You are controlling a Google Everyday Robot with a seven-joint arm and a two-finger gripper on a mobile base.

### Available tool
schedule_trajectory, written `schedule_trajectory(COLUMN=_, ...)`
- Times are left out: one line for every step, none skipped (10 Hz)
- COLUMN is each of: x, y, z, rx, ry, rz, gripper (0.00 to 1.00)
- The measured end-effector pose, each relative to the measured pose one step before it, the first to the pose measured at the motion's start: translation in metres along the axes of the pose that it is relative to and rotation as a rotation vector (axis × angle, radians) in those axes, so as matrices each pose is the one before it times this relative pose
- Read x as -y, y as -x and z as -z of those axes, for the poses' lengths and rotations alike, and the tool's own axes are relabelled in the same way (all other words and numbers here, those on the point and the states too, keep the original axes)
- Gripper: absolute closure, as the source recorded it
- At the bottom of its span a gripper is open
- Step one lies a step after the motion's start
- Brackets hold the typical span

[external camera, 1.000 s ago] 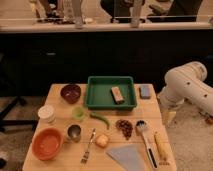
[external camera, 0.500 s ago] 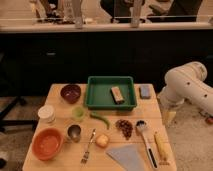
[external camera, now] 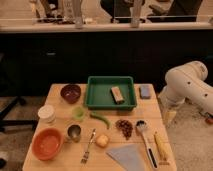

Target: Place eraser in table surface

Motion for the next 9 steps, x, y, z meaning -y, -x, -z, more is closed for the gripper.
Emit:
schedule_trajectory(x=0.00351, y=0.00073, z=0.00004, rx=-0.00541, ry=-0.01592, rz=-0.04522, gripper=0.2)
schedule_trajectory(x=0.00353, y=0.00406, z=0.00095, rx=0.00155, ry=-0.01759, rz=-0.02353, gripper=0.2)
schedule_trajectory(x=0.00295, y=0.00344, z=0.00071, rx=0.0015, ry=-0.01327, rz=-0.01939, gripper=0.2)
schedule_trajectory(x=0.00359, y=0.00583, z=0.00026, rx=-0.00013, ry=-0.00724, rz=-0.01225, gripper=0.2)
schedule_trajectory(x=0.0042, y=0.00791, z=0.00039, rx=0.00182, ry=-0.00348, rz=-0.006, gripper=0.2)
schedule_trajectory(x=0.00498, y=0.0109, z=-0.00085, rx=0.00502, ry=0.00228, rz=-0.00665, gripper=0.2)
schedule_trajectory(x=0.00639, y=0.01166, z=-0.00217, rx=0.01532, ry=0.00677, rz=-0.01022, gripper=0.2)
schedule_trajectory(x=0.00594, y=0.00943, z=-0.00416, rx=0.02111, ry=0.02153, rz=-0.01718, gripper=0.2)
schedule_trajectory(x=0.00312, y=0.0041, z=-0.00336, rx=0.00883, ry=0.01224, rz=-0.00848, gripper=0.2)
